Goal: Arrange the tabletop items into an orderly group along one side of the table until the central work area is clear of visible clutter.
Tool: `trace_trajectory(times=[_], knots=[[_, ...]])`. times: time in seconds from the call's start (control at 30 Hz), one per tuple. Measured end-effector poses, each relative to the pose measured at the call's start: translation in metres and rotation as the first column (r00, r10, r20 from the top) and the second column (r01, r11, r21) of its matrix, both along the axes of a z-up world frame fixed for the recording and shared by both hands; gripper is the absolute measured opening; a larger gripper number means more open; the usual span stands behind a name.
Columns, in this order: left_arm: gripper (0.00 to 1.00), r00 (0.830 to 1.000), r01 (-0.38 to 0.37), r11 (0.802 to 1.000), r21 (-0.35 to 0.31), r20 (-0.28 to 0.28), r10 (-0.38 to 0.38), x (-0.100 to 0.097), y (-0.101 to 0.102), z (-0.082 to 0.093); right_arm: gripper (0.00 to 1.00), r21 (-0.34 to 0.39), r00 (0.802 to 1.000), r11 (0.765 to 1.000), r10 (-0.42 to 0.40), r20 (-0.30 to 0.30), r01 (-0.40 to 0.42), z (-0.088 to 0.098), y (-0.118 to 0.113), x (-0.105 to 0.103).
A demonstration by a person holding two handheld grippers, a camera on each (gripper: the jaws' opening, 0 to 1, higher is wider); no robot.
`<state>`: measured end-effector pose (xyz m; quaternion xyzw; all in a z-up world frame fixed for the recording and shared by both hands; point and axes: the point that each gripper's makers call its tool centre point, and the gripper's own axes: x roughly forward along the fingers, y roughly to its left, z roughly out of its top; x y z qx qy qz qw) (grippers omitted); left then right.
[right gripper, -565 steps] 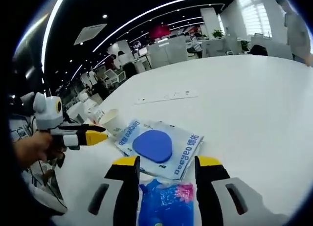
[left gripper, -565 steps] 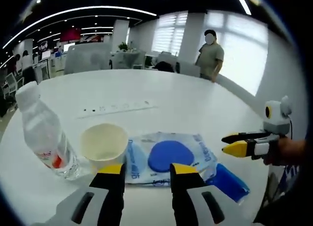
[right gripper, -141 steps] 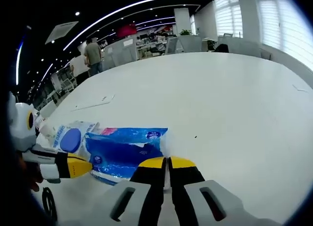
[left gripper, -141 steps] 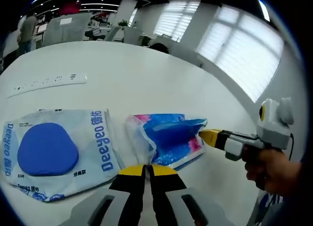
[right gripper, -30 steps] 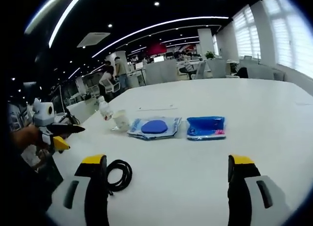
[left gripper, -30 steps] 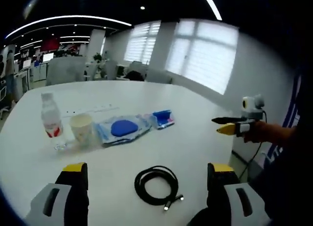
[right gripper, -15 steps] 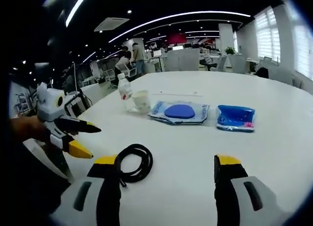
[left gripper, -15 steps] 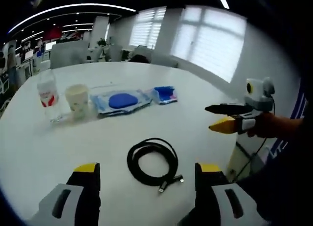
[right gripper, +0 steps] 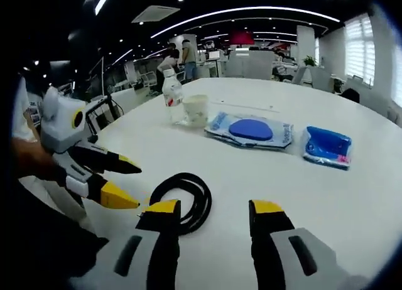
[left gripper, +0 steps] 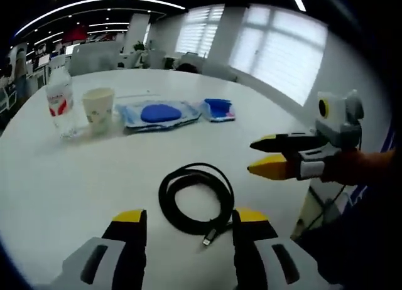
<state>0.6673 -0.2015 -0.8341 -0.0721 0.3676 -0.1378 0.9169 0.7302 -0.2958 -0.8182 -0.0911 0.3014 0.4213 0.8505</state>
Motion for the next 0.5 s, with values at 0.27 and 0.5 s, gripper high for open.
trace_trajectory(times=[0.27, 0.5], knots=[[0.4, 0.999, -0.032, 0.999, -0.004, -0.041, 0.032, 0.013, 0.007, -0.016, 0.36, -0.089, 0.997, 0.994, 0.056, -0.061, -0.061, -0.031, 0.021, -0.011], [0.36, 0.998, -0.047, 0.999, 0.017, -0.049, 0.047, 0.027, 0.012, -0.024, 0.29, -0.147, 0.998, 0.988, 0.048, -0.032, -0.052, -0.039, 0.027, -0.003]])
